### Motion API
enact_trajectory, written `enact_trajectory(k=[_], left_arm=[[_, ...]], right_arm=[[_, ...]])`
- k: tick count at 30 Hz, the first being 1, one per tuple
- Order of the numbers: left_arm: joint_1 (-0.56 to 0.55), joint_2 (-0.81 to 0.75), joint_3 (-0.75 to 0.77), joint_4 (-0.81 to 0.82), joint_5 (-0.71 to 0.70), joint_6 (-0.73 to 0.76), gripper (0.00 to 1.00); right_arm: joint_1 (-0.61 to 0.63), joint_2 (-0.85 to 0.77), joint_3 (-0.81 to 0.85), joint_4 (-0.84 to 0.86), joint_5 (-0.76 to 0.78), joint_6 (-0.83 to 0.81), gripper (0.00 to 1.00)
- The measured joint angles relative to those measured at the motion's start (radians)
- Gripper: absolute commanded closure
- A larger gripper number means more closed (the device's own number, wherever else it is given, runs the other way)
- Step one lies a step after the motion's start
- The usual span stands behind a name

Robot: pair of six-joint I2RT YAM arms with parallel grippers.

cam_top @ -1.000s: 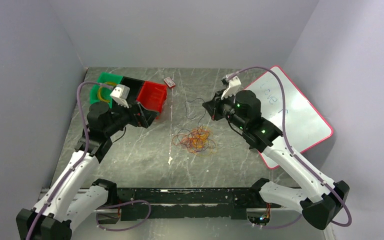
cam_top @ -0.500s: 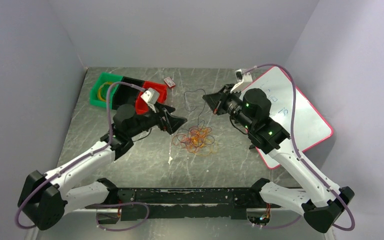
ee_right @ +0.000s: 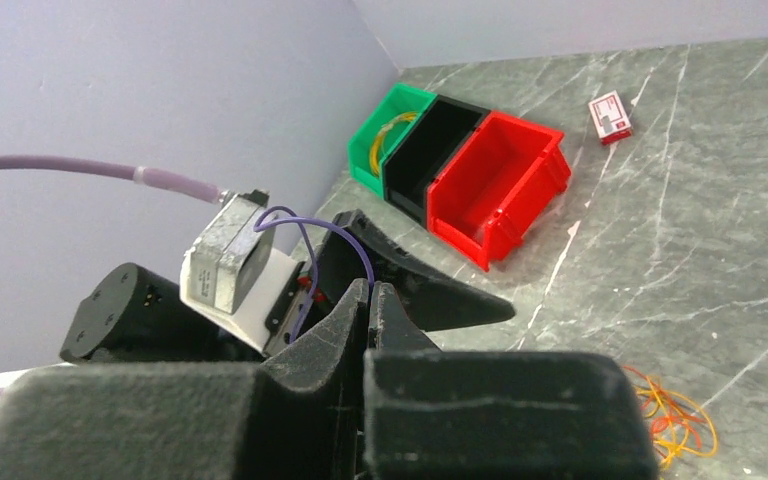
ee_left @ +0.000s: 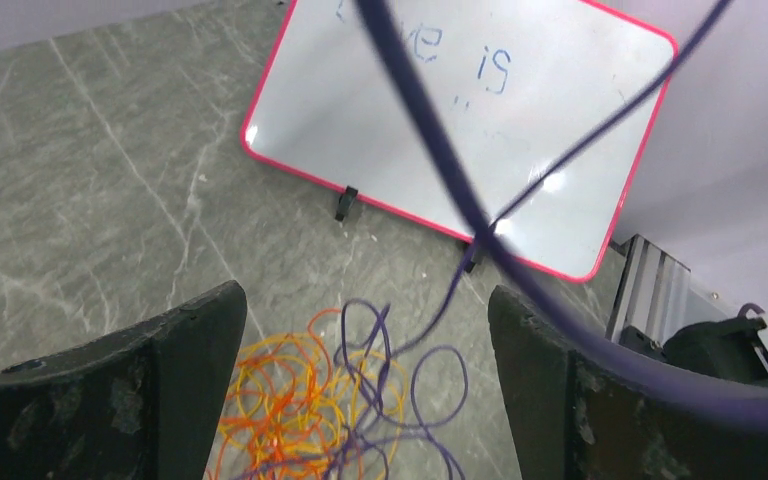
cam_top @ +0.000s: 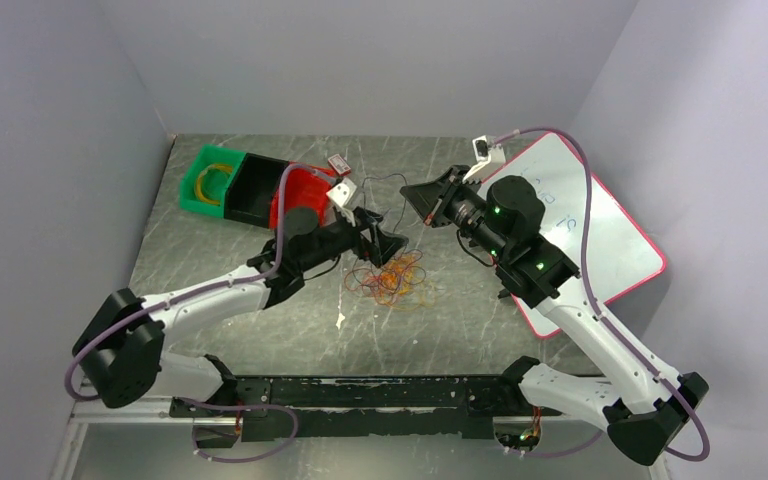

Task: Untangle the cables

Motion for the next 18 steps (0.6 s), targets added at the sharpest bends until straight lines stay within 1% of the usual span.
enact_trajectory(k=[5,12,18], left_arm=[[-0.016,0.088,0.056,0.058,0.0,0.0,0.12],[-0.026,0.187,0.061,0.117,0.005,-0.013,0.21],[-0.039,0.272,0.027,0.166,0.021,-0.048,0.22]], right_arm=[[0.0,-0.002,0.0,0.01,-0.012,0.013,1.0],[0.0,-0.014,0.007,0.029,-0.04,0.032,1.0],[0.0,-0.012,0.104,0.041,-0.068,0.036,1.0]])
